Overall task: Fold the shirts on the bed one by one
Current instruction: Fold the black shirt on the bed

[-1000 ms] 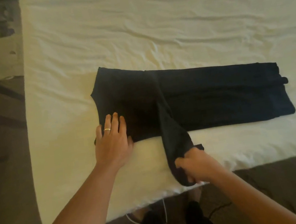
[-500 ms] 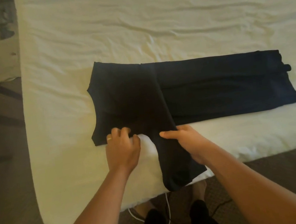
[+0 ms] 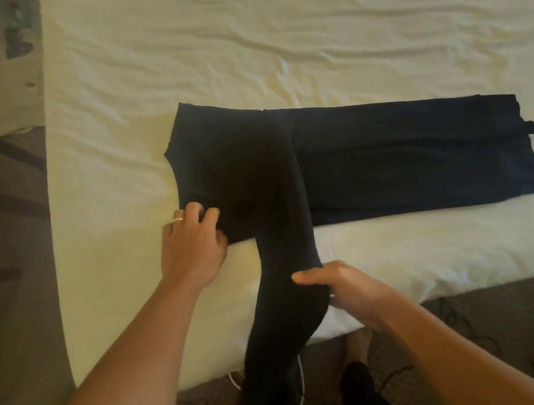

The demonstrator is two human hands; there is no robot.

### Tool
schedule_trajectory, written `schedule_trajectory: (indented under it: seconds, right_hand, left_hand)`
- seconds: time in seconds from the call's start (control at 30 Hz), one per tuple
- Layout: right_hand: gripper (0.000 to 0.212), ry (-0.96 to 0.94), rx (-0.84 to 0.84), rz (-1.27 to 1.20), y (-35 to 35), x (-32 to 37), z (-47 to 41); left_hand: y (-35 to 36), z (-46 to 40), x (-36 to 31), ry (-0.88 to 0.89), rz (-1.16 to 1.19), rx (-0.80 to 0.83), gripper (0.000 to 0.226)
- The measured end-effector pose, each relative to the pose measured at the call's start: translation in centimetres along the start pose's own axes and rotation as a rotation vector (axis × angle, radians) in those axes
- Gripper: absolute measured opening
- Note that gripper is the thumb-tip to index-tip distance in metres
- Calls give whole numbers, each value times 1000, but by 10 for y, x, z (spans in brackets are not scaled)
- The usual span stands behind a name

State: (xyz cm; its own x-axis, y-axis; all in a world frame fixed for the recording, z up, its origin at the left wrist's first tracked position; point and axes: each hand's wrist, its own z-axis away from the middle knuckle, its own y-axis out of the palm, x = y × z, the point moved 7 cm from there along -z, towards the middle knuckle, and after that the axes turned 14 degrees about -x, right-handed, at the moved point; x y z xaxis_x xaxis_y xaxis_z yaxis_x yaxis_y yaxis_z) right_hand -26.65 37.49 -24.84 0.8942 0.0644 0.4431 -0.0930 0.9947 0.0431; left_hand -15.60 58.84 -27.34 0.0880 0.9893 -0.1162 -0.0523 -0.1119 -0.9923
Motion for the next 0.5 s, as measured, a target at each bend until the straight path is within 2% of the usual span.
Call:
schedule_trajectory:
  seconds: [0.1,0.23,0.27,0.33,0.4,0.43,0.5]
  right_hand:
    - [18,63,35,22,18,-18,4]
    - [38,162,173,-367,35,-37,13]
    - [40,197,176,-393,35,-43,13]
    - [35,223,60,-181,27,-63,7]
    - [28,117,-131,216,7,-75,-4]
    - [30,41,-176,354,1,-74,-8]
    - [30,-10,-186,448,-2,-77,-15]
  left_hand:
    - [3,-3,2,24,0,47,41]
    - [3,-6,3,24,19,81,41]
    - [3,-7,3,26,20,88,40]
    - [3,-8,3,21,28,102,41]
    - [4,-8,3,12,32,97,42]
    - [4,-7,3,10,32,87,42]
    - [3,-4,2,-3,38,49,42]
